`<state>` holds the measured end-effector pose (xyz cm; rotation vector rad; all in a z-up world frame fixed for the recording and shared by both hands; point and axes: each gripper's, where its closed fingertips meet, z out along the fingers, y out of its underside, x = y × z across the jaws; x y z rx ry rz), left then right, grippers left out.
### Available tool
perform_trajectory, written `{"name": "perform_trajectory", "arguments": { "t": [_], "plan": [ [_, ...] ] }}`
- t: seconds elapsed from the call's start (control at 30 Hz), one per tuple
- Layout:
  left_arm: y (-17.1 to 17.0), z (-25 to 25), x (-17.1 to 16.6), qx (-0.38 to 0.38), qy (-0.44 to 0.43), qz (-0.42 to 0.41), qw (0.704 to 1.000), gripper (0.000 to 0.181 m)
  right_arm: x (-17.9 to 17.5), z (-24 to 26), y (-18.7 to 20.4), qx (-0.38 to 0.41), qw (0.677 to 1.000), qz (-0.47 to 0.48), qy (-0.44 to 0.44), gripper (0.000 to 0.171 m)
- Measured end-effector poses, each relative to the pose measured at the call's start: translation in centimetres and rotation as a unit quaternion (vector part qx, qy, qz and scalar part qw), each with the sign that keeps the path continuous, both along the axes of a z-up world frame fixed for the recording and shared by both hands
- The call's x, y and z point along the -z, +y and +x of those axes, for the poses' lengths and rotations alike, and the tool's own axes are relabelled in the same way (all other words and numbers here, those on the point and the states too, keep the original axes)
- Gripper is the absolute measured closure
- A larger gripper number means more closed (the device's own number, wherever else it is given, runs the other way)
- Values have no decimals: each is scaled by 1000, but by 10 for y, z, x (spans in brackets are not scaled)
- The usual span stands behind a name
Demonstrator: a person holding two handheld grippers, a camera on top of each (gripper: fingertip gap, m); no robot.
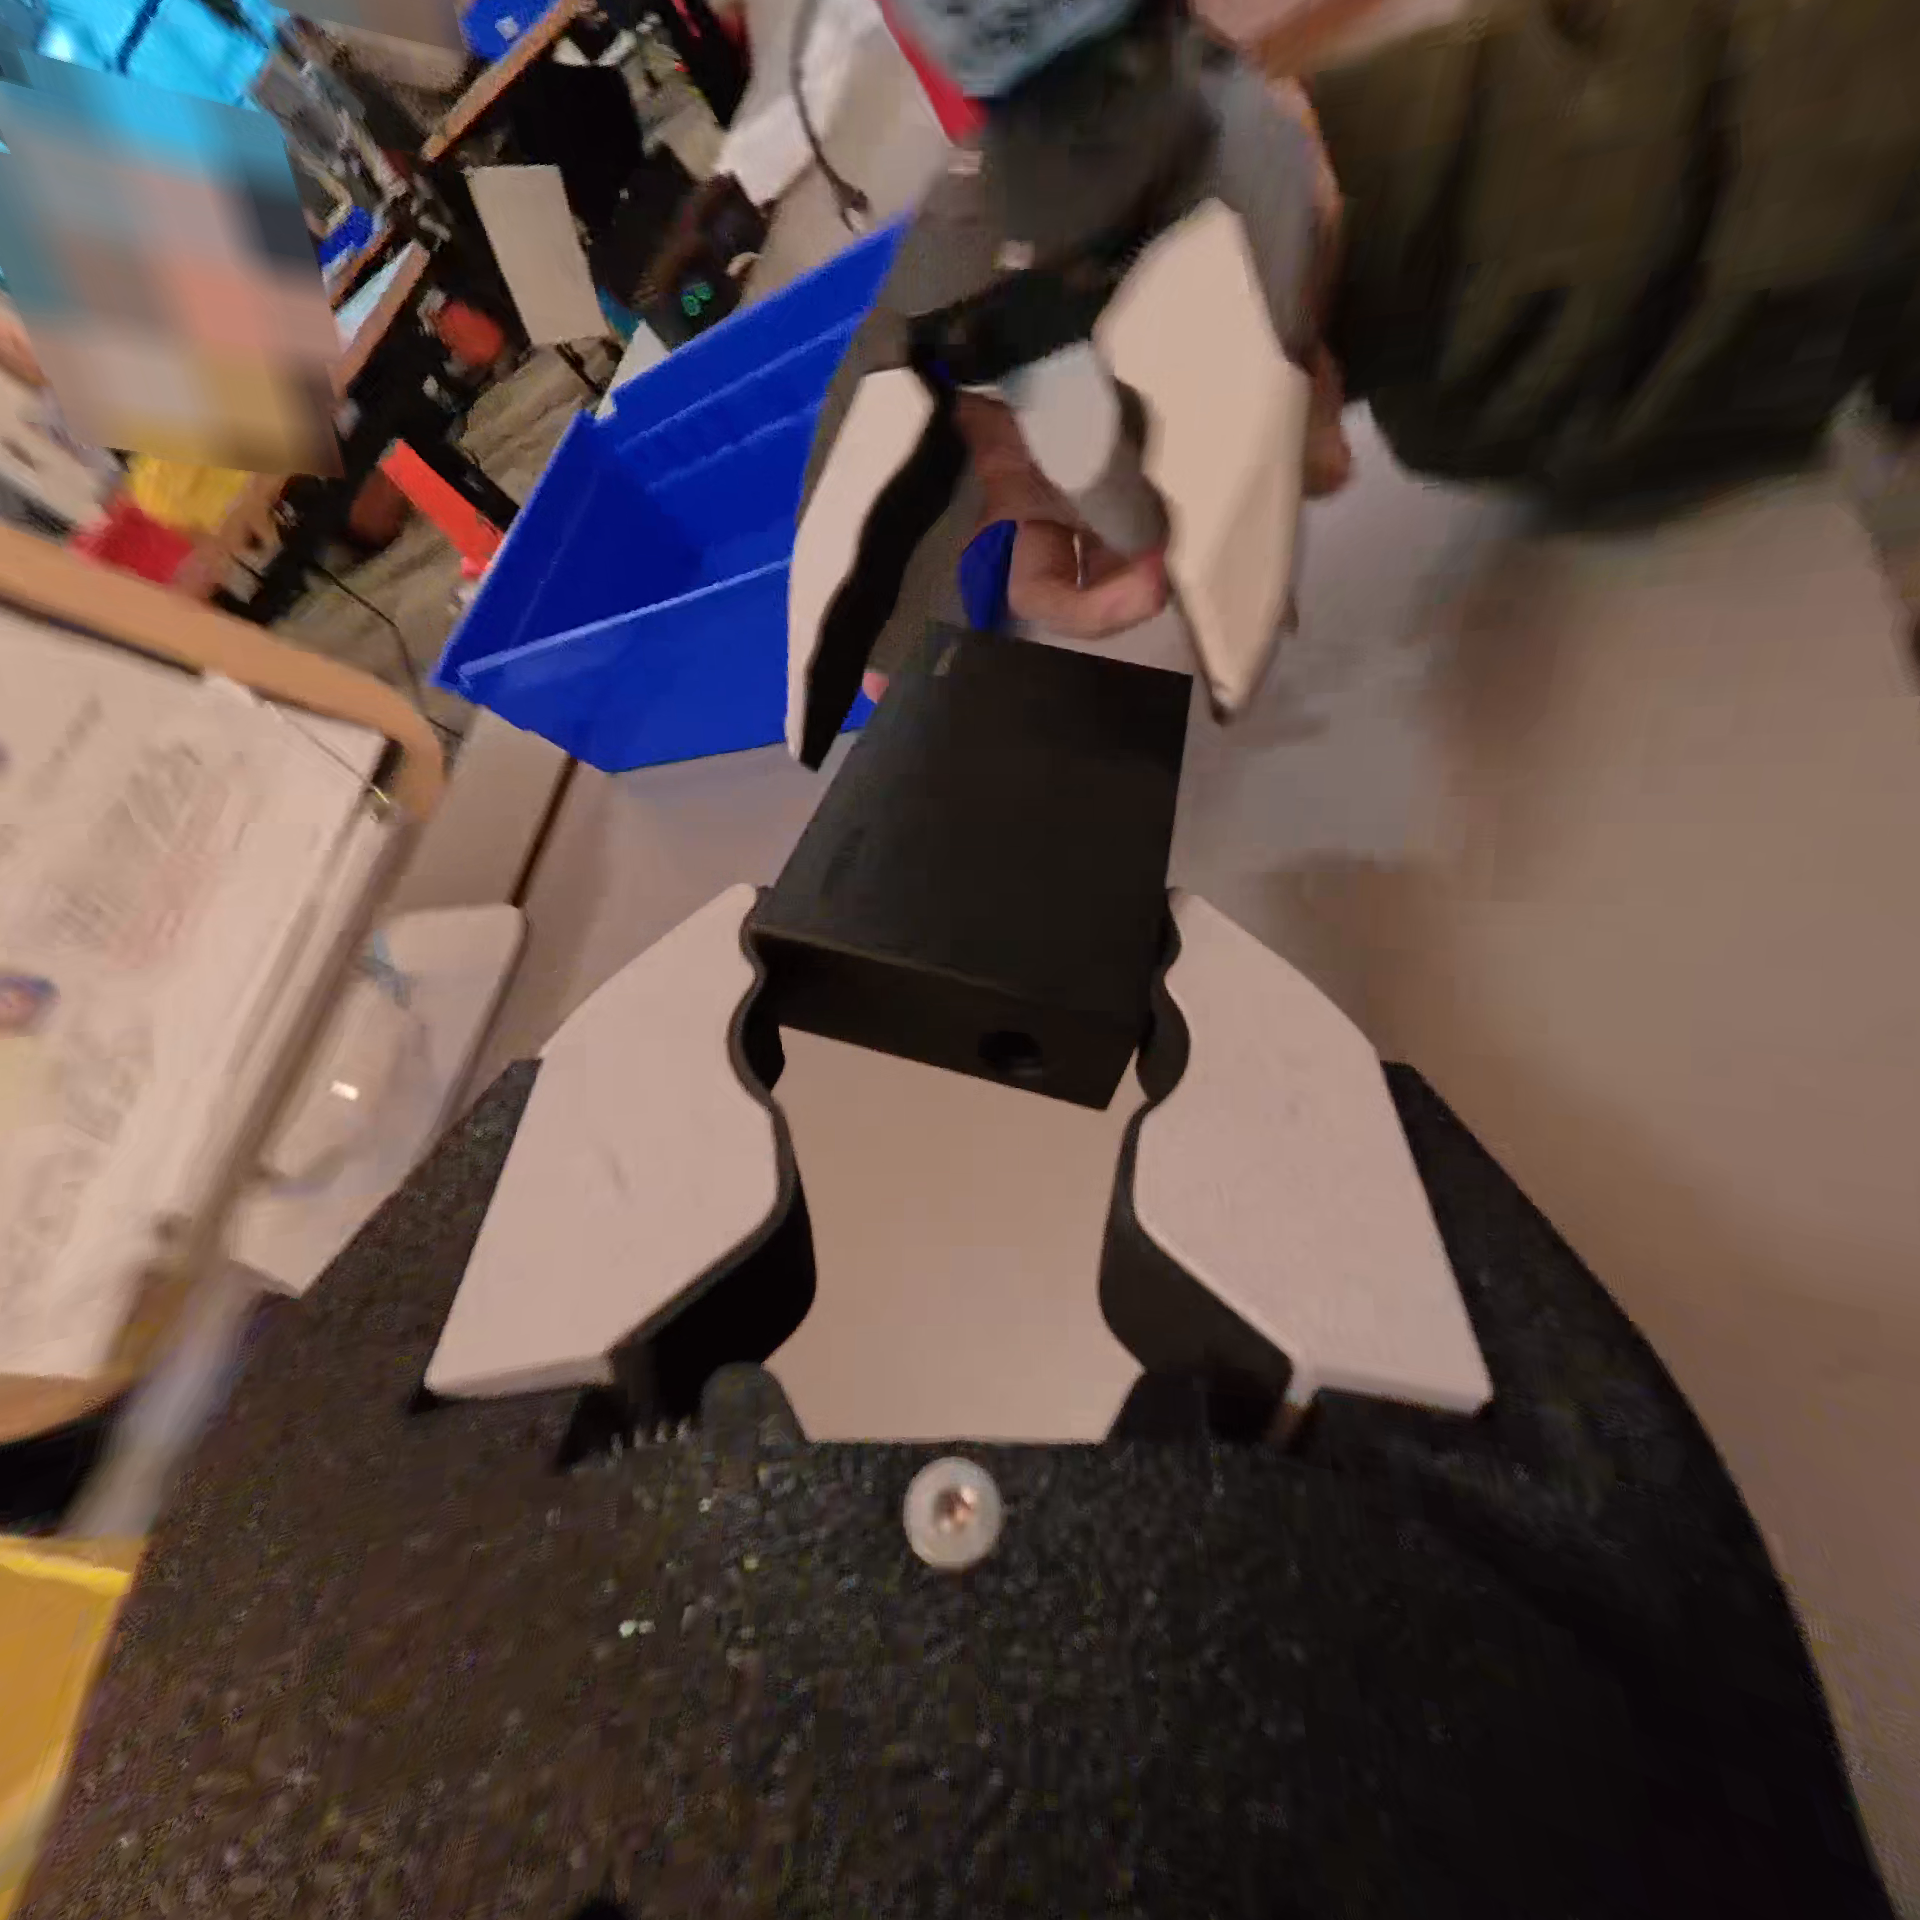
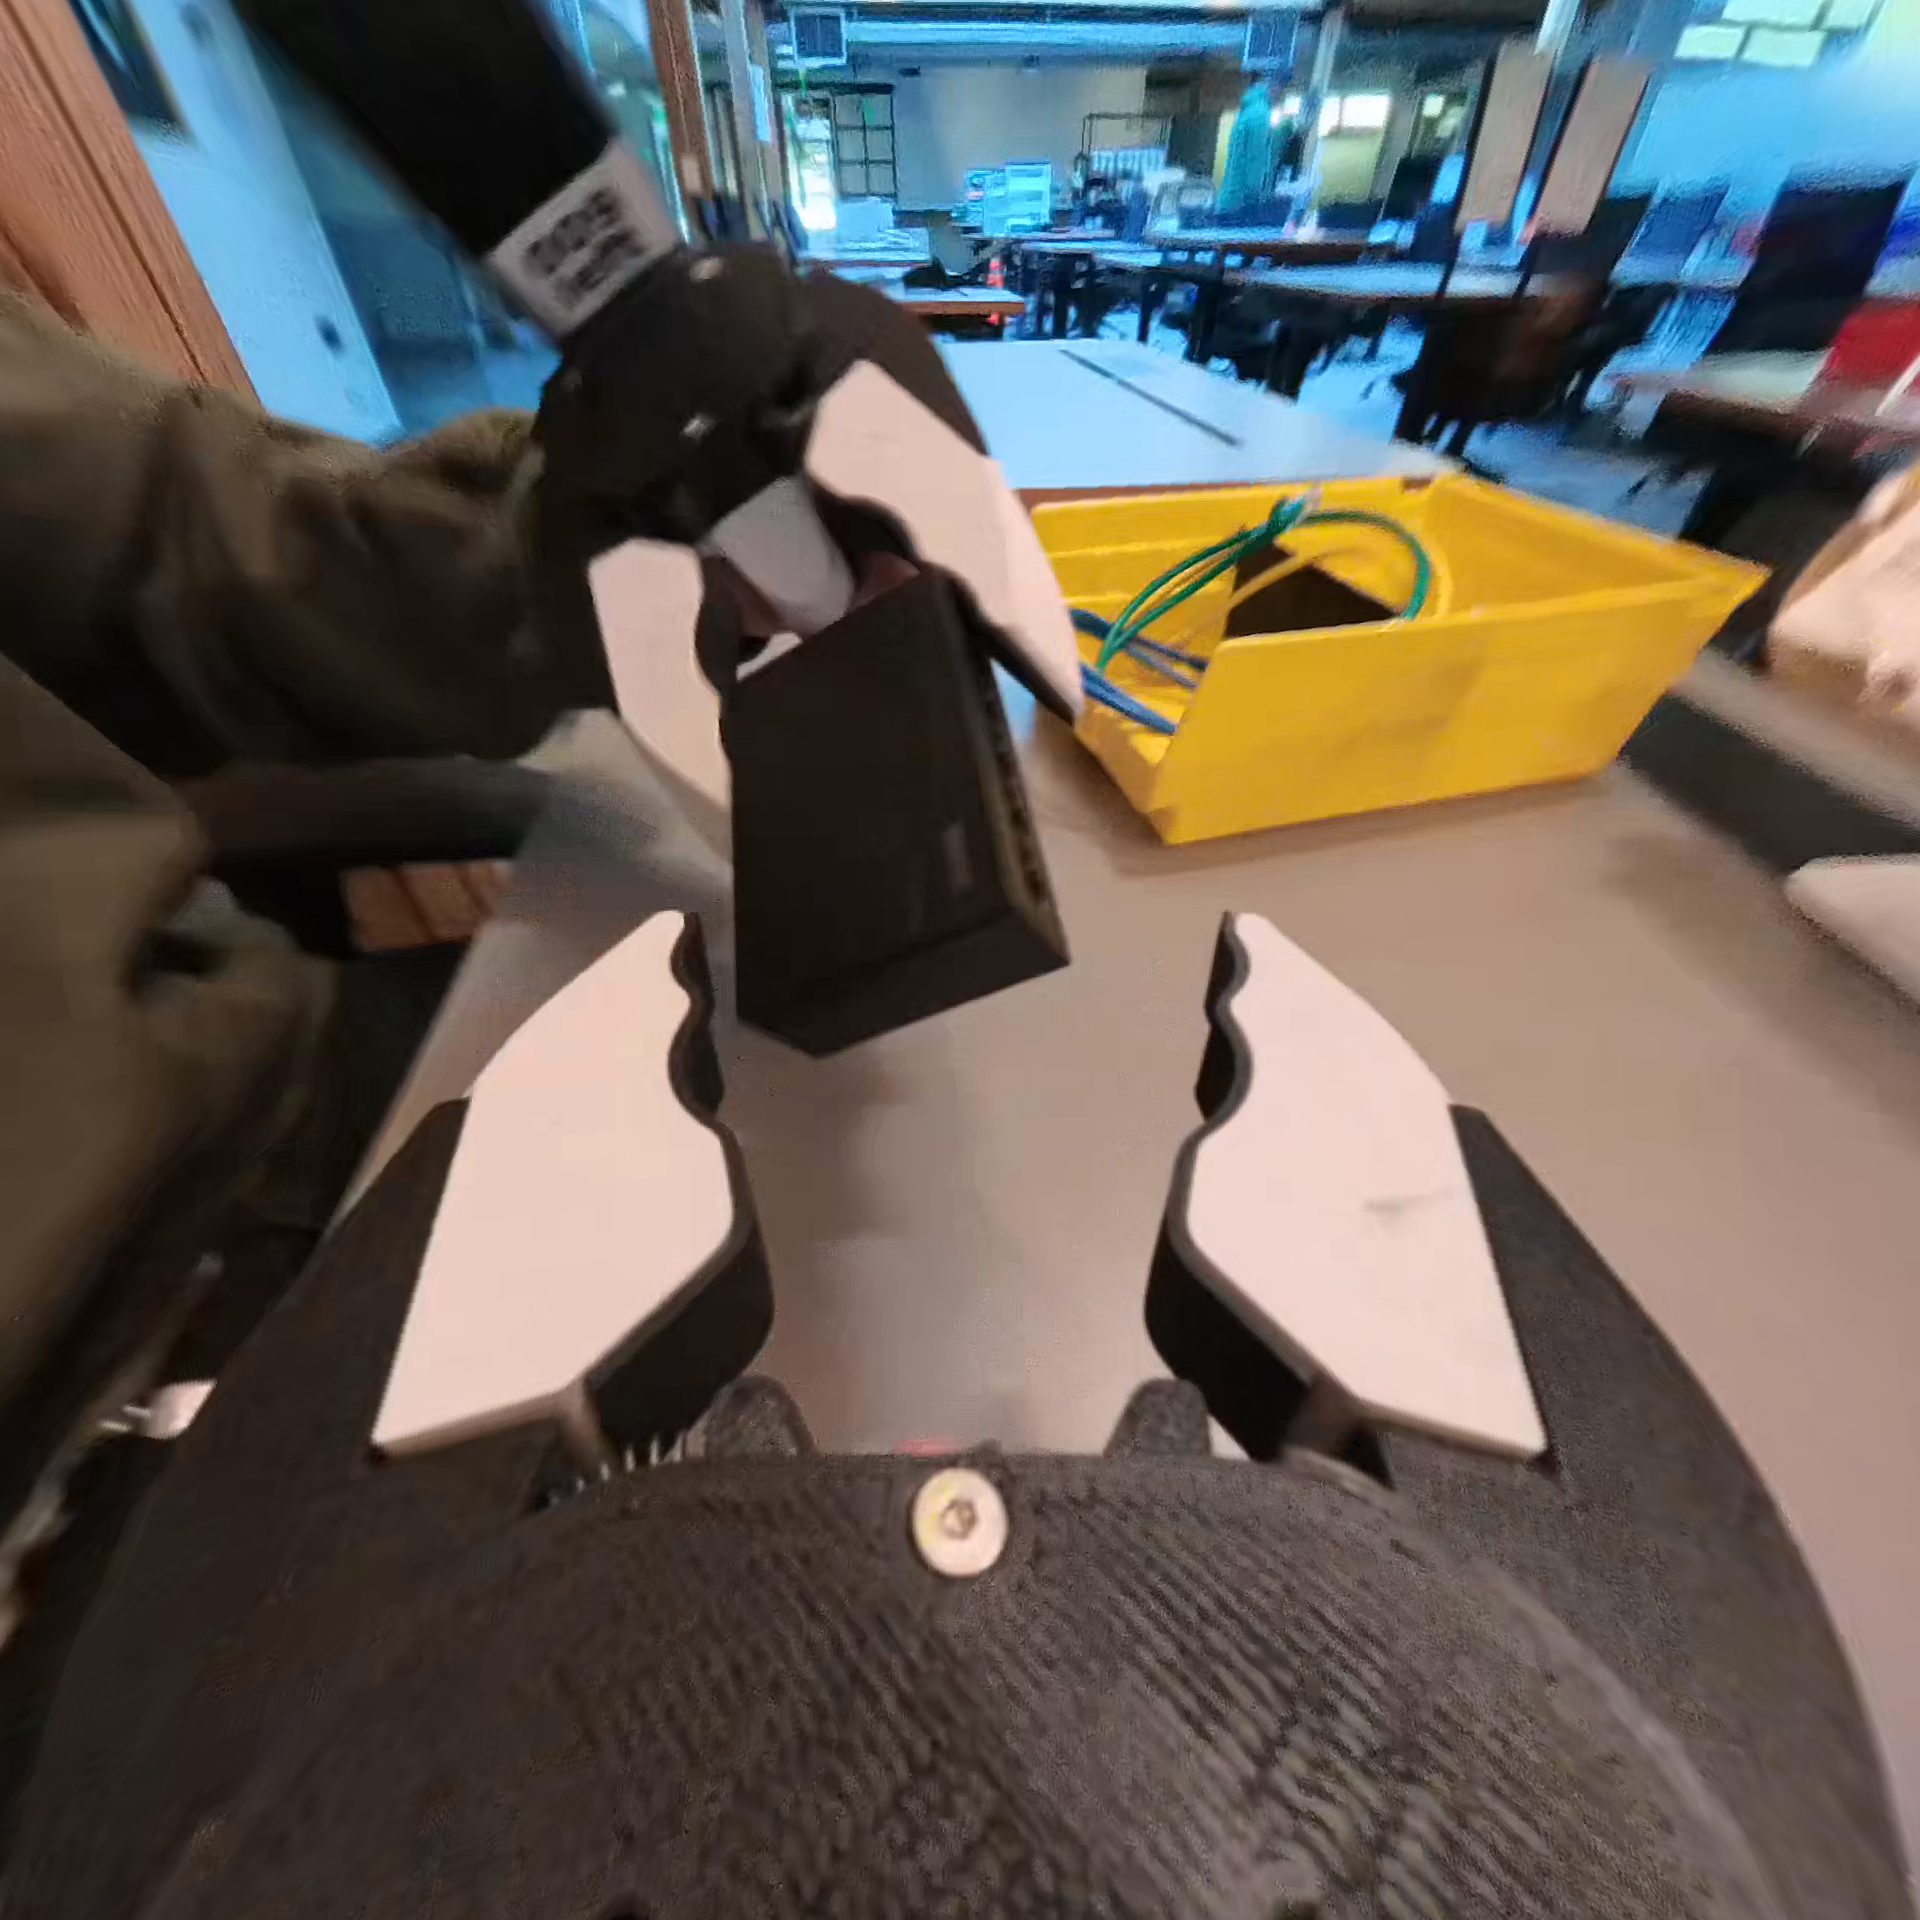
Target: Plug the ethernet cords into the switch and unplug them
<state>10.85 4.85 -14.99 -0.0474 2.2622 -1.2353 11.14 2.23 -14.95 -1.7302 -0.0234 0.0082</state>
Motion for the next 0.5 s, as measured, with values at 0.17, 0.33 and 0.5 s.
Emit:
{"name": "perform_trajectory", "arguments": {
  "t": [0.17, 0.33, 0.5],
  "plan": [
    [-3, 1, -14, -31, 101, -125, 986, 115, -20, -1, 6, 18, 996, 51, -75, 92],
    [-10, -3, -4, -34, 109, -107, 988, 115, -6, -10, 7, -19, 996, 28, -77, 109],
    [-16, -23, -5, 12, 129, -129, 983, 118, -3, -20, -2, -69, 993, 28, -87, 109]
  ]
}}
